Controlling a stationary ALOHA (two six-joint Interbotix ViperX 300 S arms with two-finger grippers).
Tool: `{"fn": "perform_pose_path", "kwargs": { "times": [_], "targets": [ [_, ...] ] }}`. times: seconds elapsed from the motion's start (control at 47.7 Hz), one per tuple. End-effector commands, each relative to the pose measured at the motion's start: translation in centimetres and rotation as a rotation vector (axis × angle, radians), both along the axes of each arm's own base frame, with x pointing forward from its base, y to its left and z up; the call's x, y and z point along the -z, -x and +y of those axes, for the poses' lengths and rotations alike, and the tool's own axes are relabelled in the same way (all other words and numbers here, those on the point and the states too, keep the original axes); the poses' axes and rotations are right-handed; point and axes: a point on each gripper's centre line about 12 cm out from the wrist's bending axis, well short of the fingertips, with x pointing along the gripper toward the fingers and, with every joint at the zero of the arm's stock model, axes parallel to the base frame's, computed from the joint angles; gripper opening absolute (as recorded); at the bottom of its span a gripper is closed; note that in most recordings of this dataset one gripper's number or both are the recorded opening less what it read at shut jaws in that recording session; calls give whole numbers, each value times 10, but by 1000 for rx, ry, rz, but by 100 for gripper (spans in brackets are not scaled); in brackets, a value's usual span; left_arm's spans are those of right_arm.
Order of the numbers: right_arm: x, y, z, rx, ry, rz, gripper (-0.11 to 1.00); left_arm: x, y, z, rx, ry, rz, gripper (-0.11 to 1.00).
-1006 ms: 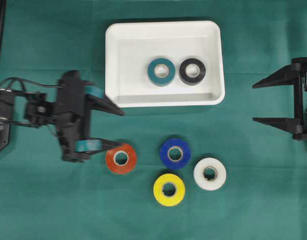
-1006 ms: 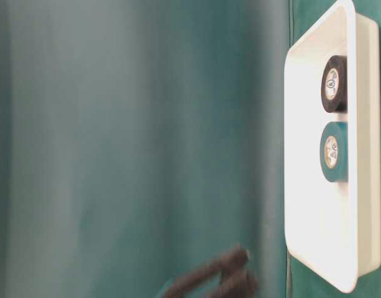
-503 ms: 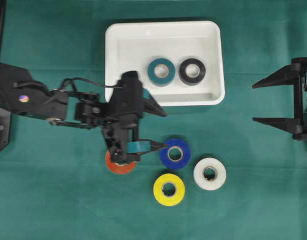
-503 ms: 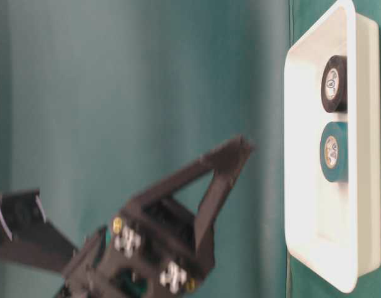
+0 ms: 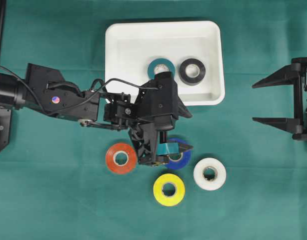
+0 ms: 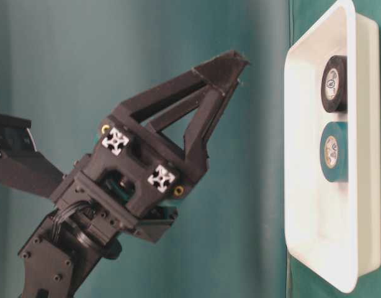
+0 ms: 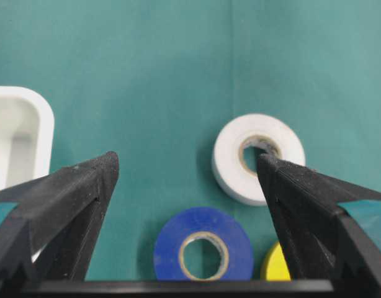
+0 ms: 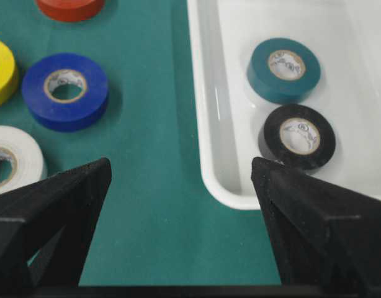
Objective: Pick up the tape from a random location and place it into the white case.
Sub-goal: 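Reach the left gripper over the blue tape roll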
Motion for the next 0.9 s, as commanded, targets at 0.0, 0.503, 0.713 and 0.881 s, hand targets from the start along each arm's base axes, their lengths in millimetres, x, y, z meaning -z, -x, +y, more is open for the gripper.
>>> {"fn": "perform_pose_path", "kwargs": {
  "times": [0.0,0.503,0.713,0.881],
  "targets": [
    [-9,-4,0,-3,3,-24,89,-16,-3,0,-2,3,-35,99],
    [-9,-4,0,-3,3,-24,89,-12,-2,0,-4,5,20,99],
    [-8,-4,0,-3,5,-23,89,-9,-12,-4,2,-5,175,99],
    [-8,-4,0,-2,3,-20,89,-9,-20,-7,4,-14,333,99]
  ]
}}
